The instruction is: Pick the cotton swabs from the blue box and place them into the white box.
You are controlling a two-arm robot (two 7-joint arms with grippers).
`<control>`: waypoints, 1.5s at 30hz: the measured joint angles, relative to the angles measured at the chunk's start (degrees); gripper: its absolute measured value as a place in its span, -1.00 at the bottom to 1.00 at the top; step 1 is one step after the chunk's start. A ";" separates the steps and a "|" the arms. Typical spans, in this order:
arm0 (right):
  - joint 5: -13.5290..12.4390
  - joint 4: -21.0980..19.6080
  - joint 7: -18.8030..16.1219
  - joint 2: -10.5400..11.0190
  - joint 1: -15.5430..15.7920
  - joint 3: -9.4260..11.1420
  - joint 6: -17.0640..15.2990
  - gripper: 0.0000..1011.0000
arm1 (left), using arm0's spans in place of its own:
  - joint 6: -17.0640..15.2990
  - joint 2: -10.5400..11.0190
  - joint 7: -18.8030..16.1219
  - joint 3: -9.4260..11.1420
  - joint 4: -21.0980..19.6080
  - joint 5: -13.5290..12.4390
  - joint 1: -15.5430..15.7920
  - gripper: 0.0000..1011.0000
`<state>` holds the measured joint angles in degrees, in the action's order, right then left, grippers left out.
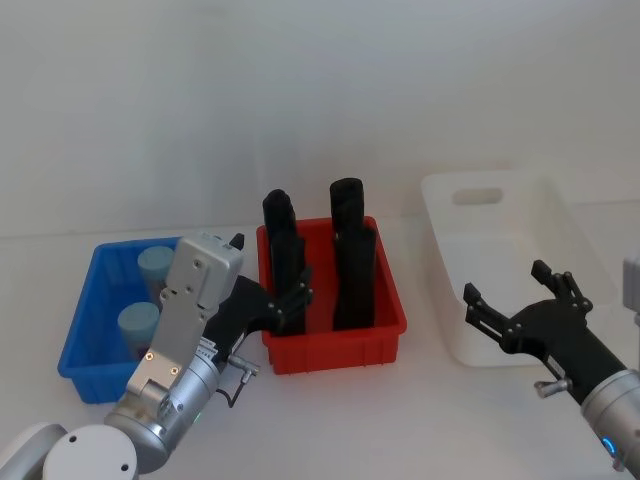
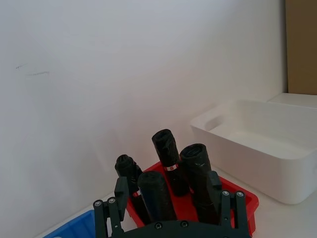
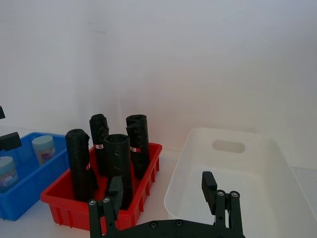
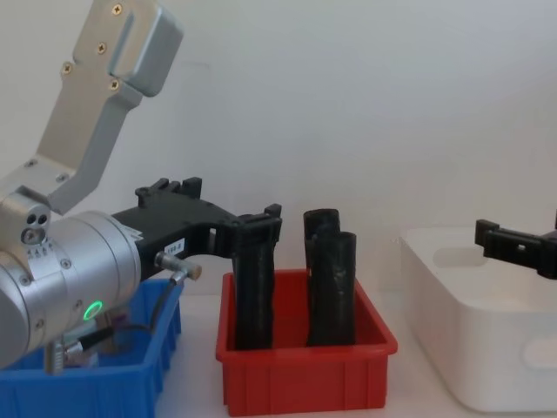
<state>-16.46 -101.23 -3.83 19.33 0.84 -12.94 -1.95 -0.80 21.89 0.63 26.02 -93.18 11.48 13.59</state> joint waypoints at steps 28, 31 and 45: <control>0.00 0.00 0.00 0.00 0.00 0.00 0.00 0.98 | -4.36 -0.76 -0.80 -2.51 4.09 3.68 2.29 0.99; 0.00 0.00 0.00 0.00 0.00 0.00 0.00 0.98 | -5.29 -0.58 -1.18 -3.13 4.86 4.53 2.54 0.99; 0.00 0.00 0.00 0.00 0.00 0.00 0.00 0.98 | -8.98 0.67 -2.62 -5.99 9.04 7.57 3.36 0.99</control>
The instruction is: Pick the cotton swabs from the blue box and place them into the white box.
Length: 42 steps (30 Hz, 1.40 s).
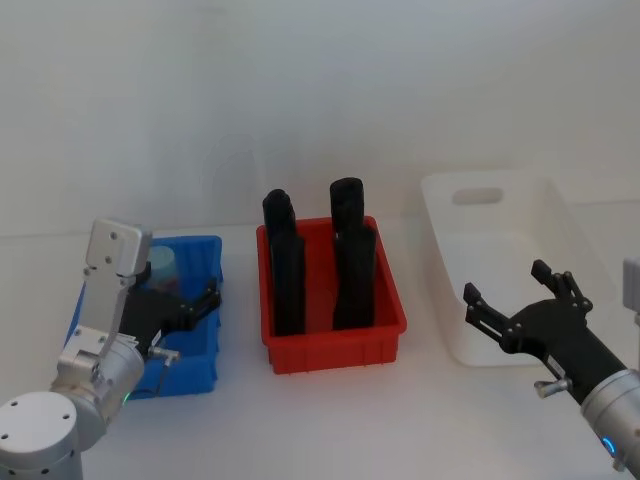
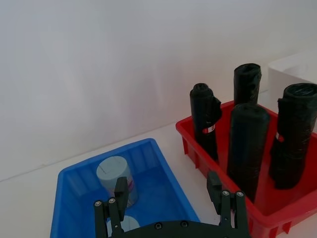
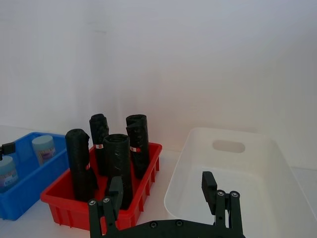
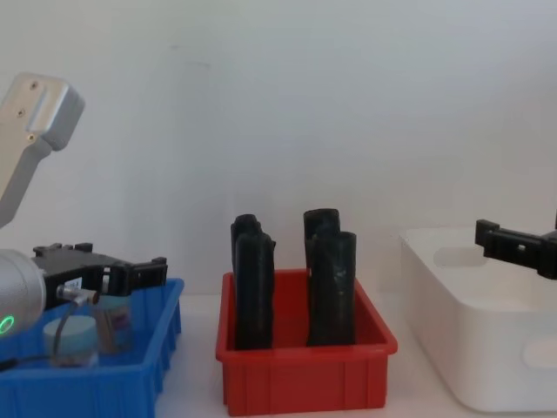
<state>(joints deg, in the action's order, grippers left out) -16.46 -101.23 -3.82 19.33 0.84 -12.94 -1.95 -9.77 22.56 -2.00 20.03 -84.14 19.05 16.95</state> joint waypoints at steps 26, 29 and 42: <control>0.00 0.00 0.00 0.00 0.00 0.00 0.00 0.98 | -2.49 0.69 3.67 -3.38 10.77 0.77 3.53 0.99; 0.00 0.00 0.00 0.00 0.00 0.00 0.00 0.98 | -2.49 0.67 4.56 -3.58 11.65 0.85 3.86 0.99; 0.00 0.00 0.00 0.00 0.00 0.00 0.00 0.98 | -2.18 0.48 8.52 -4.22 14.74 2.56 4.84 0.99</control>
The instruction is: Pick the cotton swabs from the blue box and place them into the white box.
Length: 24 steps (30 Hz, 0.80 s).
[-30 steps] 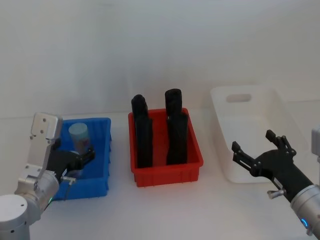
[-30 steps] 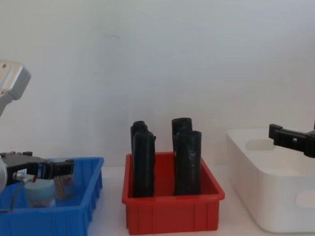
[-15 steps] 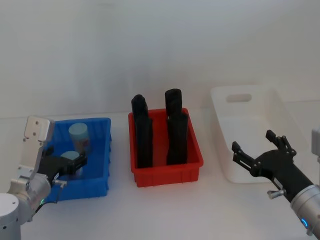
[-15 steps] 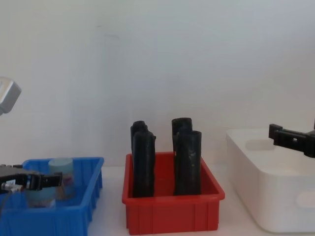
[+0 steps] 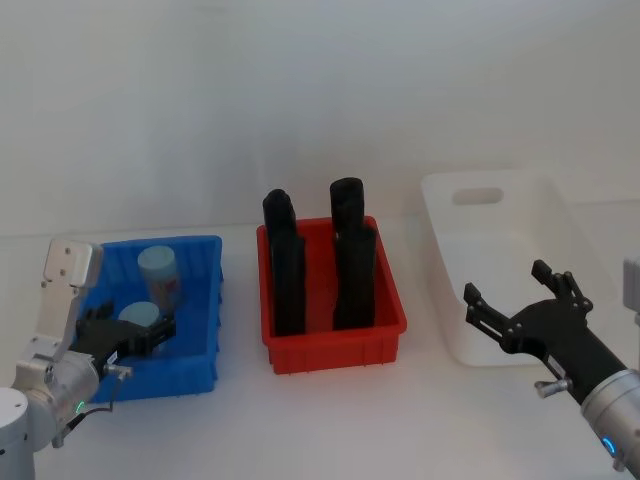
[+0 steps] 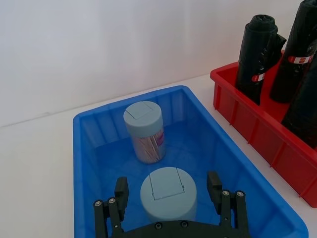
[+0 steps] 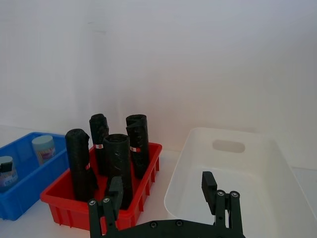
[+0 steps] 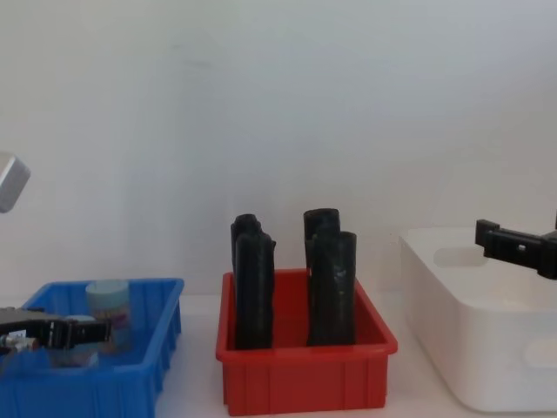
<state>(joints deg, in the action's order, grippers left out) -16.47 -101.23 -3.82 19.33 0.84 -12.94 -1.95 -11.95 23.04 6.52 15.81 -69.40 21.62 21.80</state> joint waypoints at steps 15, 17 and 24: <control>0.00 0.00 0.00 0.00 0.00 0.00 0.00 0.98 | 0.20 -0.58 2.44 -0.32 3.45 0.84 1.40 0.97; 0.00 0.00 0.00 0.00 0.00 0.00 0.00 0.98 | 0.21 -0.67 2.66 -0.35 3.86 0.85 1.60 0.87; 0.00 0.00 0.00 0.00 0.00 0.00 0.00 0.98 | 0.54 -0.88 3.07 -0.40 4.74 0.85 1.98 0.51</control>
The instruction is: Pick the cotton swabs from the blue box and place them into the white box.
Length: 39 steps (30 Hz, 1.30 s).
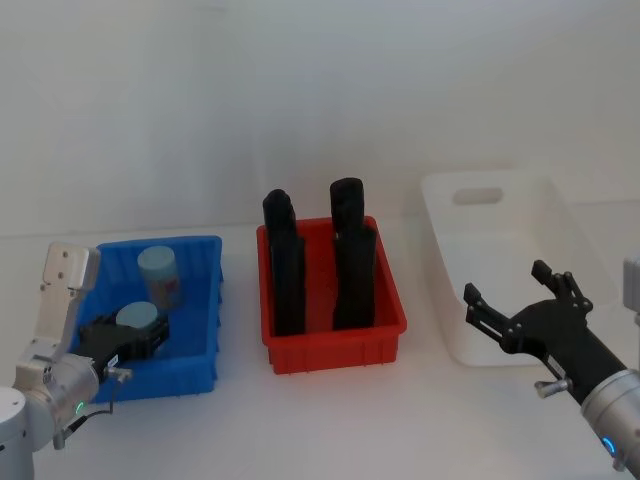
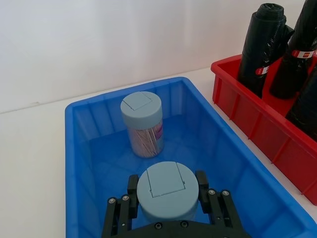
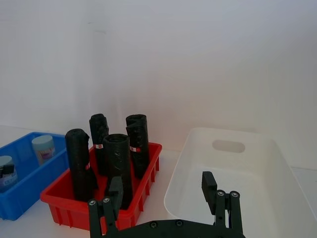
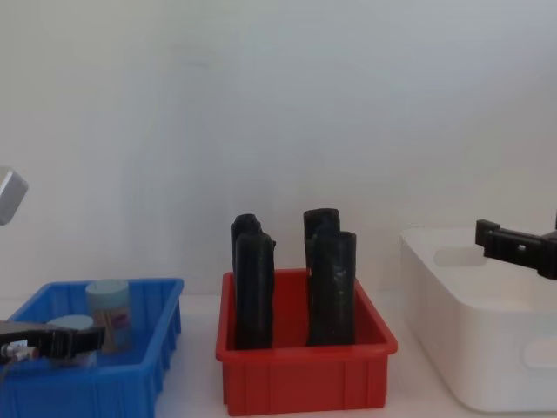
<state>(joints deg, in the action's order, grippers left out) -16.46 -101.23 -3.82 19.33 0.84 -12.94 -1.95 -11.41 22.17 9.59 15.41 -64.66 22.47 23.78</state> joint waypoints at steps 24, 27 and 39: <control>0.00 0.00 0.00 0.00 0.00 0.00 0.00 0.98 | -1.01 1.06 1.16 -0.85 -7.79 -0.71 -1.09 0.33; 0.00 0.00 0.00 0.00 0.00 0.00 0.00 0.98 | -1.72 1.35 1.94 -0.94 -9.96 -0.92 -1.28 0.33; 0.00 0.00 0.00 0.00 0.00 0.00 0.00 0.98 | -5.49 2.29 6.40 -1.07 -17.96 -1.35 -1.64 0.33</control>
<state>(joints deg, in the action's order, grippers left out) -16.46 -101.23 -3.83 19.33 0.84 -12.94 -1.95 -16.90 24.46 15.99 14.34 -82.62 21.12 22.14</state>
